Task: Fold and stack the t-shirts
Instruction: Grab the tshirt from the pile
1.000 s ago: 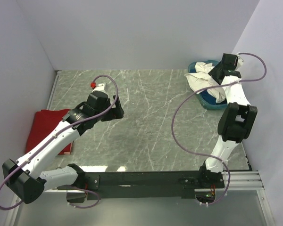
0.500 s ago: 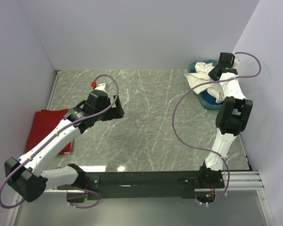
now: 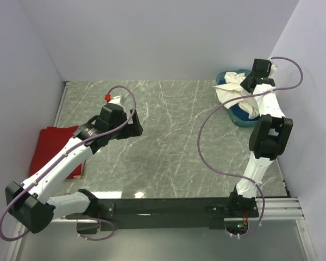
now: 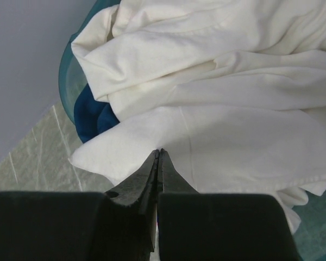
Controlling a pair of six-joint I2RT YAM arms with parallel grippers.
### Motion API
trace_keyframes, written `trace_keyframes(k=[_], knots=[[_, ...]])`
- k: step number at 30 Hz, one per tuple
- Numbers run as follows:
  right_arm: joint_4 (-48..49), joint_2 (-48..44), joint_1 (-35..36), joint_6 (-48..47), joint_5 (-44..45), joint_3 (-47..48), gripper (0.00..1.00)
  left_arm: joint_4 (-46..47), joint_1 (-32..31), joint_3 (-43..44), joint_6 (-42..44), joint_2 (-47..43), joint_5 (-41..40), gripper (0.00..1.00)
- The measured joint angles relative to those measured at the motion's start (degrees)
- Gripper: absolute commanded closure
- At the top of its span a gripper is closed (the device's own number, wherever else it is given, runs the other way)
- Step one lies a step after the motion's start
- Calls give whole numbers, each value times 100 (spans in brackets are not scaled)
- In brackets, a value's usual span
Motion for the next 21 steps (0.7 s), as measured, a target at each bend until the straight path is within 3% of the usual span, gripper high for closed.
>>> trace_keyframes(k=[14, 21], knots=[[-313, -828, 643, -389, 791, -160, 100, 28, 116, 0, 7, 0, 52, 0], [-603, -1880, 1377, -761, 1193, 765, 100, 144, 146, -22, 2, -2, 94, 1]])
